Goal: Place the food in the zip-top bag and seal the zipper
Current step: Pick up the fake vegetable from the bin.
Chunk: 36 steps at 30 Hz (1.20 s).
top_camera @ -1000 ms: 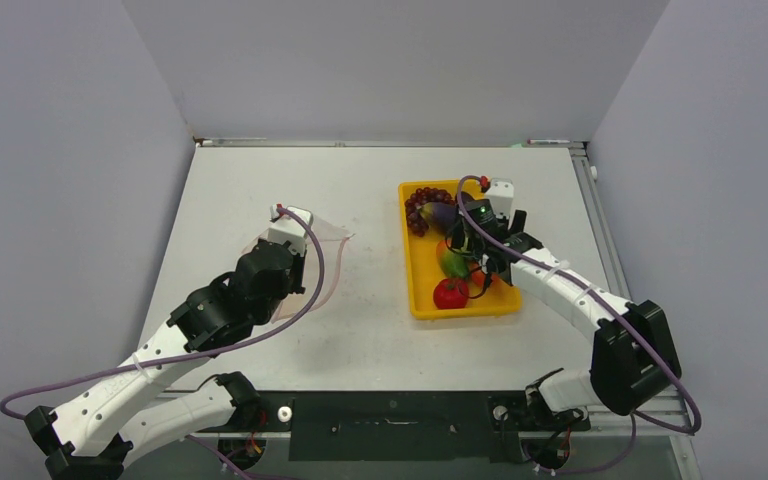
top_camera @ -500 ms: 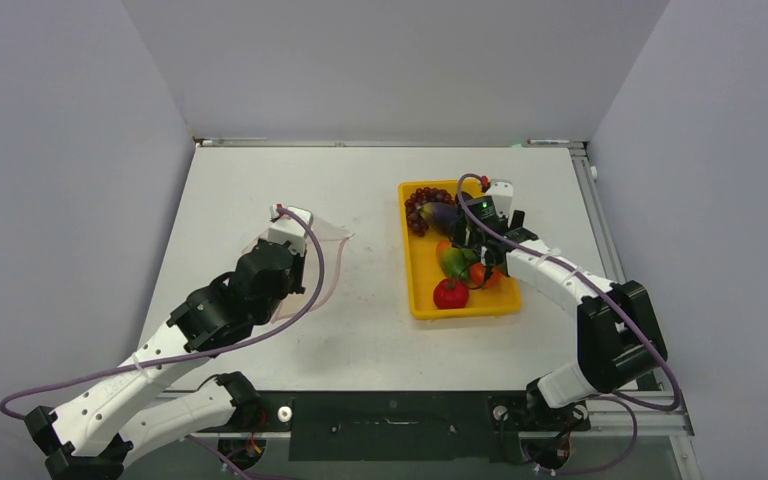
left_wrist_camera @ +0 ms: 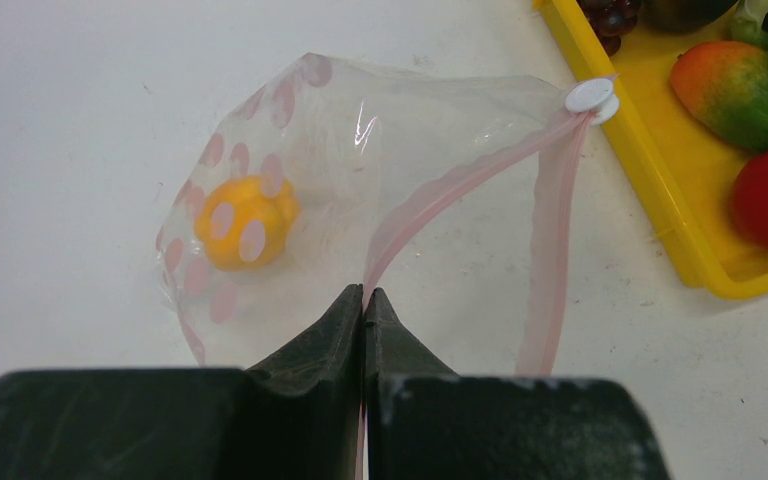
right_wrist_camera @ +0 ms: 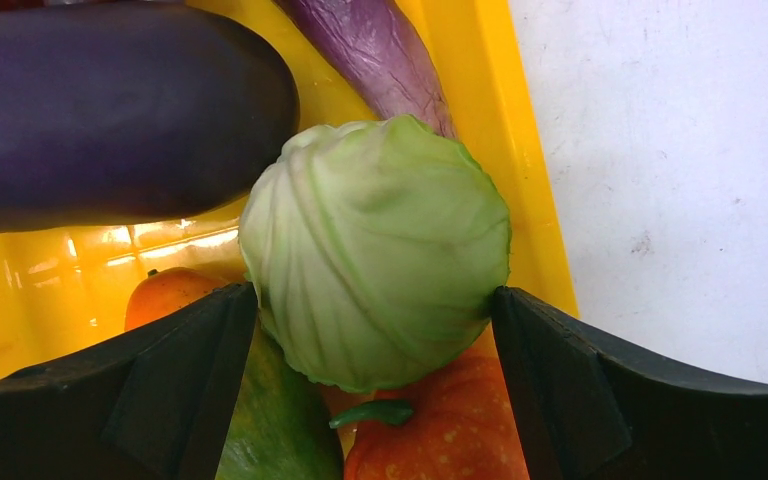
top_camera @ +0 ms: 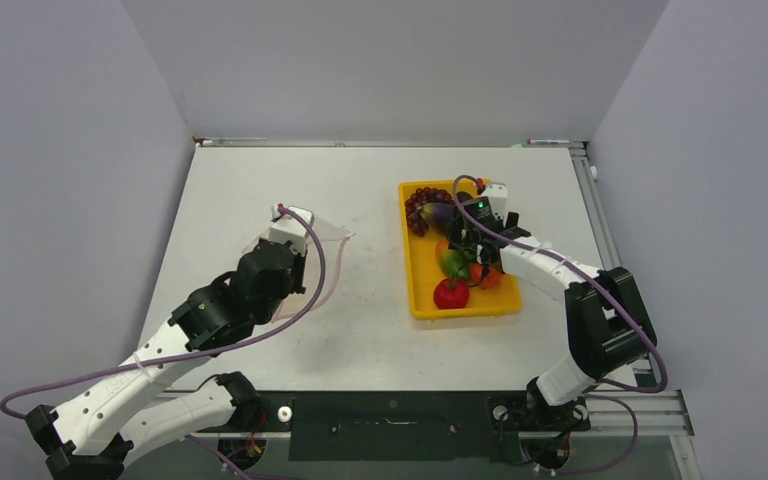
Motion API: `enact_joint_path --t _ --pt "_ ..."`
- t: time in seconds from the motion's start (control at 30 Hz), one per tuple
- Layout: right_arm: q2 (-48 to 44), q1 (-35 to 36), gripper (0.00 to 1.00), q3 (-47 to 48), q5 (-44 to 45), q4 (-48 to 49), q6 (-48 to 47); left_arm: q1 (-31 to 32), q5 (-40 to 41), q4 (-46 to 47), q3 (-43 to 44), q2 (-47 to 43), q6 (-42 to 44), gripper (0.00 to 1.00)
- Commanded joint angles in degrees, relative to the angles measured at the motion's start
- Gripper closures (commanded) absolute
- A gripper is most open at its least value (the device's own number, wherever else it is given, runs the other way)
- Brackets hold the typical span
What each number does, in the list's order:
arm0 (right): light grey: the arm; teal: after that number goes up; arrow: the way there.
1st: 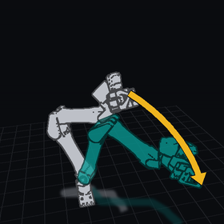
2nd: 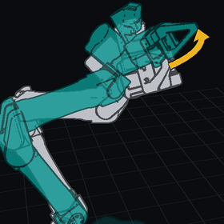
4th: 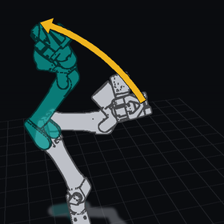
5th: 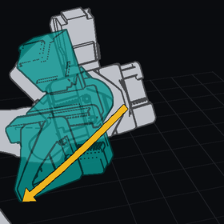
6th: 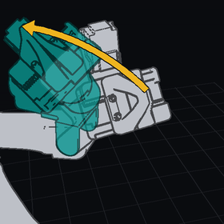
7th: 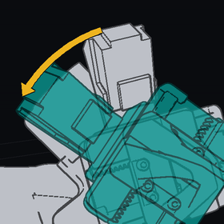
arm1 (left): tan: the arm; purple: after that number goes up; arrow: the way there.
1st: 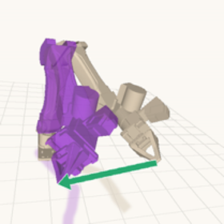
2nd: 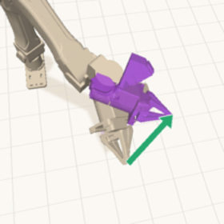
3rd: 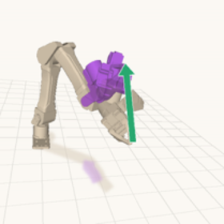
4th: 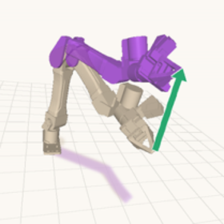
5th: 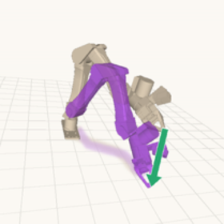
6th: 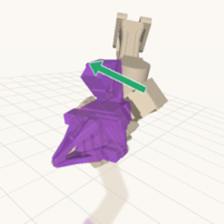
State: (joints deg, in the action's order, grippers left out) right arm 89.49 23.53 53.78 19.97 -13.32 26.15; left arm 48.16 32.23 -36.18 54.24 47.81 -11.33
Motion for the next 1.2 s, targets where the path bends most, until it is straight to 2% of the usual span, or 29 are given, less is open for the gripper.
enact_joint_path --t 0.0,0.13,0.27,0.5,0.7,0.77,0.9,1.17 --pt "1.35 -0.57 0.1 1.54 -0.94 3.05 0.04 -0.44 -0.18 3.06 0.36 0.09 0.26 1.0" --pt "1.84 -0.59 0.08 1.44 -1.35 3.78 0.04 -0.42 -0.23 3.1 0.41 0.24 0.35 1.0" --pt "2.44 -0.66 0.0 1.2 -0.6 4.05 -0.05 -0.43 -0.31 3.0 0.43 0.34 0.35 1.0" --pt "3.04 -0.94 0.25 0.95 -1.0 4.34 -0.4 -0.44 -0.33 3.05 0.4 0.44 0.35 1.0" --pt "2.78 -1.12 0.62 1.11 -1.92 4.54 -0.51 -0.41 -0.39 2.99 0.42 0.44 0.35 1.0" --pt "2.29 -1.12 0.72 1.15 -1.98 4.34 -0.49 -0.44 -0.41 3.02 0.36 0.44 0.35 1.0" --pt "1.0 -1.12 0.78 1.15 -1.79 3.83 -0.51 -0.44 -0.36 3.04 0.38 0.4 0.35 1.0" --pt "-3.09 -1.13 0.78 1.06 -1.65 2.82 -0.23 -0.44 -0.55 3.04 0.43 0.4 0.35 1.0"
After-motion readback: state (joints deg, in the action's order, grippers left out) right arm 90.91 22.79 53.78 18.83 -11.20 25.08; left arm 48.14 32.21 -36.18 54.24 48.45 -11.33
